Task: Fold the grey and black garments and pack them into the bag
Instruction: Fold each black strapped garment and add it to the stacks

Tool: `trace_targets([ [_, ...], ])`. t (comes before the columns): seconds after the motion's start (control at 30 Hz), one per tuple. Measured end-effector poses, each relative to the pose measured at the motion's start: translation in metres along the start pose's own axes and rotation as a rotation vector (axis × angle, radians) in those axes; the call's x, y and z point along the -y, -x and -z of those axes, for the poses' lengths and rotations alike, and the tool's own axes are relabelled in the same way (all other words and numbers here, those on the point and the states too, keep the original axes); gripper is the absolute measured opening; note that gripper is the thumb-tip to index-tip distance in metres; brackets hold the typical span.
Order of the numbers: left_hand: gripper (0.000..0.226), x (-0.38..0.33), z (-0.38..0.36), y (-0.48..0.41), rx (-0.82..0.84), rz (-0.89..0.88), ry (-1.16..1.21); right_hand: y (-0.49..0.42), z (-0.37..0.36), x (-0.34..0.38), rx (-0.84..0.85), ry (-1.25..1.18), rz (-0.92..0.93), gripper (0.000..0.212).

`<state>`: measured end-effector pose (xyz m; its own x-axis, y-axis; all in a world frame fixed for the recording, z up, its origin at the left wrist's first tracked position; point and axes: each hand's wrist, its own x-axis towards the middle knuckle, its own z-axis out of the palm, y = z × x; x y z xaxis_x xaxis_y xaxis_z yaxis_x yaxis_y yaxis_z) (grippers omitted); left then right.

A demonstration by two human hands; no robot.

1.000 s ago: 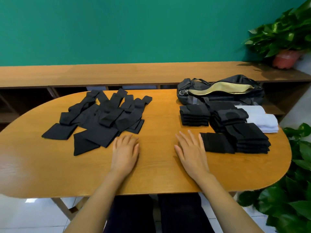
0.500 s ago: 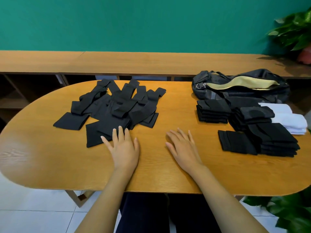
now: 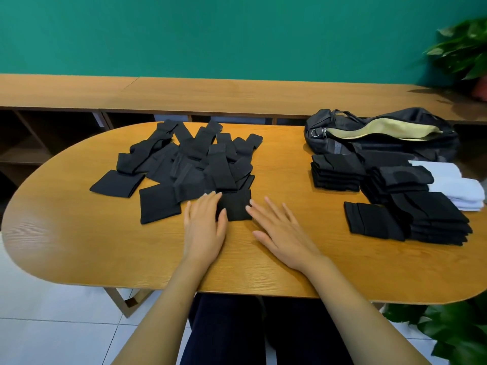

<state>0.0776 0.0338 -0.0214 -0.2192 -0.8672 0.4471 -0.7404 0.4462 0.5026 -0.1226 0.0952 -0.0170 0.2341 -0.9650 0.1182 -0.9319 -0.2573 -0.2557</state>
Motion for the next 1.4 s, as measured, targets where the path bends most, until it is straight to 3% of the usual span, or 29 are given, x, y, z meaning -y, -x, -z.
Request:
trace_targets([
  [0.1,0.046,0.002,-0.002,-0.002,0.075,0.118,0.011,-0.002,0.002,0.0,0.082,0.02,0.022,0.056],
  [0.23,0.044,0.002,-0.001,-0.003,0.133,0.087,0.034,0.0,0.007,0.001,0.026,0.113,-0.003,0.055],
  [0.37,0.041,-0.001,0.003,0.0,0.149,-0.034,0.104,0.009,0.012,-0.004,-0.132,0.085,-0.048,0.061],
  [0.53,0.039,-0.003,0.004,0.001,0.161,-0.01,0.107,0.043,0.012,-0.031,-0.475,0.13,-0.068,0.051],
  [0.63,0.039,-0.003,0.003,0.001,0.186,-0.033,0.072,0.057,0.012,-0.039,-0.541,0.192,-0.079,0.052],
  [0.9,0.037,-0.003,-0.002,-0.006,0.186,-0.027,-0.02,0.034,0.027,-0.03,-0.465,0.14,-0.101,0.034],
  [1.1,0.043,-0.009,-0.006,-0.051,0.031,0.233,0.063,-0.028,0.032,-0.016,-0.286,0.009,-0.136,0.024],
  [1.23,0.055,-0.01,-0.01,-0.092,0.118,0.389,0.118,-0.05,0.029,-0.011,-0.225,-0.027,-0.101,0.028],
  [1.4,0.055,-0.016,-0.013,-0.109,-0.007,0.286,0.148,-0.054,0.026,-0.016,-0.239,-0.147,-0.148,0.033],
])
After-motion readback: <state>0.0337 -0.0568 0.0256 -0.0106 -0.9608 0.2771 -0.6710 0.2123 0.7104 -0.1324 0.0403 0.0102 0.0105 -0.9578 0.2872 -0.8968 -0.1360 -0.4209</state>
